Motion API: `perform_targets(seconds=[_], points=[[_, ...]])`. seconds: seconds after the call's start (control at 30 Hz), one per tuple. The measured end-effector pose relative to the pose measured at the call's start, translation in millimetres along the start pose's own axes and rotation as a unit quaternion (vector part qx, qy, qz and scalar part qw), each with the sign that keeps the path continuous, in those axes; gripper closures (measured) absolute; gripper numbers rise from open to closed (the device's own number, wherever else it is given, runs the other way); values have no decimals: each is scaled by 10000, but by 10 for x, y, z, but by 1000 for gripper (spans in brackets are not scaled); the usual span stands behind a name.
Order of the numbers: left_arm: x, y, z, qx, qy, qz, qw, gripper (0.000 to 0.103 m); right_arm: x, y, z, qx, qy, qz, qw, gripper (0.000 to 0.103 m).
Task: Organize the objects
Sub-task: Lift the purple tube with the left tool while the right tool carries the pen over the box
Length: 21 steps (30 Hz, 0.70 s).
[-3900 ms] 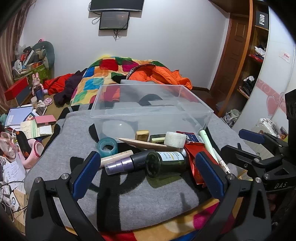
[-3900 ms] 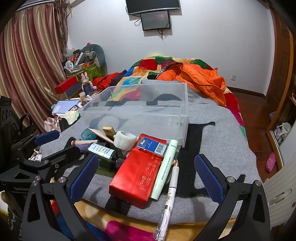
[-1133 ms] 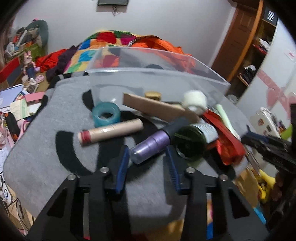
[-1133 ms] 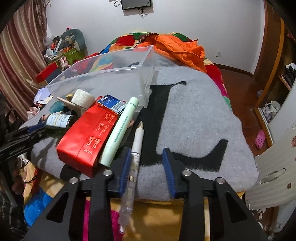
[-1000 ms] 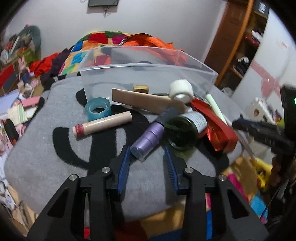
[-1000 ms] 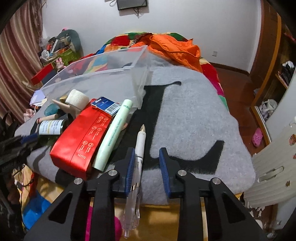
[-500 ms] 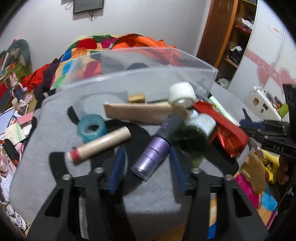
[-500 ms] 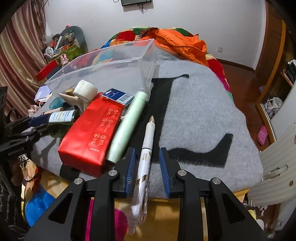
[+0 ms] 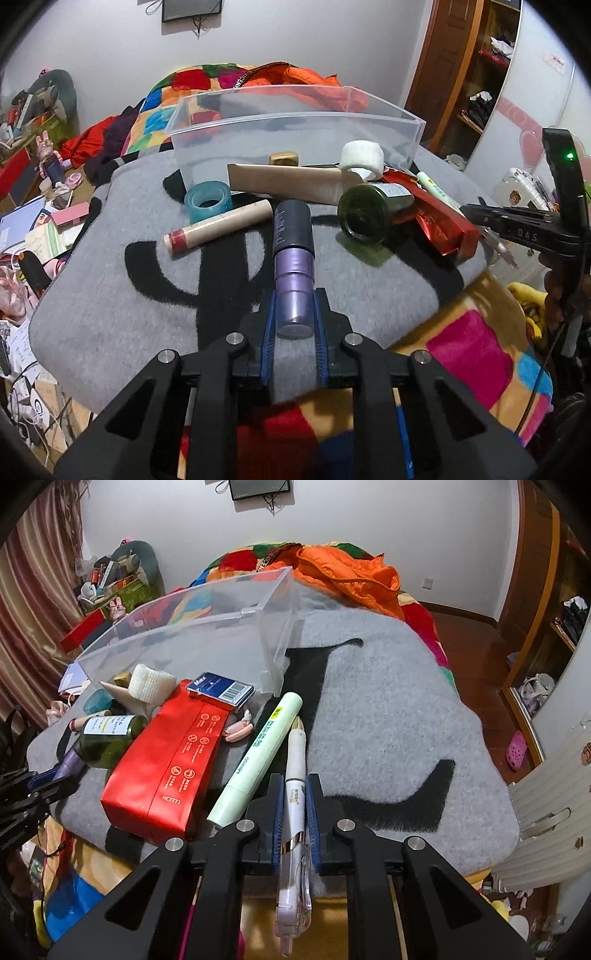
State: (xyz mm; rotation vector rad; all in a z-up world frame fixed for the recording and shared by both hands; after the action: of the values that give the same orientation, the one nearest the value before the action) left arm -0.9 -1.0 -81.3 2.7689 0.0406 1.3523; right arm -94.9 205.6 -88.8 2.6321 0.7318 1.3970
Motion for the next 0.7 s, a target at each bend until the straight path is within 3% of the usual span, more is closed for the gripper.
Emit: perform_targets(seconds=[0.13, 0.17, 0.37, 0.43, 0.5, 0.7], points=[[-82, 25, -140, 39, 19, -32, 10000, 56, 10, 0, 18, -12, 27, 5, 10000, 92], [-121, 15, -186, 23, 5, -53, 10000, 56, 9, 3, 28, 14, 30, 29, 10000, 92], [-341, -37, -348, 4, 10, -191, 9998, 58, -31, 16, 63, 56, -33, 132, 9999, 92], [-349, -53, -357, -8, -52, -269, 9996, 73, -39, 5, 63, 12, -80, 132, 9999, 92], [-338, -59, -352, 13, -83, -288, 9995, 78, -15, -20, 56, -47, -148, 155, 9998, 92], [-239, 20, -299, 160, -156, -376, 9990, 78, 124, -84, -37, -149, -430, 250, 9987, 93]])
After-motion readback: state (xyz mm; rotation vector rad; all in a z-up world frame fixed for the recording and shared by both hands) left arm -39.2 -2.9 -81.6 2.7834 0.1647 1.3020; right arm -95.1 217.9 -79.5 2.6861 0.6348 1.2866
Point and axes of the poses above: each gripper's, at about its wrist camera, not at the fingertips, and x roughly against the way its jaws point, y to its left, z to its underside, the point moved 2 cm from there along -x, roughly the way its jaws point, and after that the axes turned 13 degrees about -z, right-handed, at the moved point
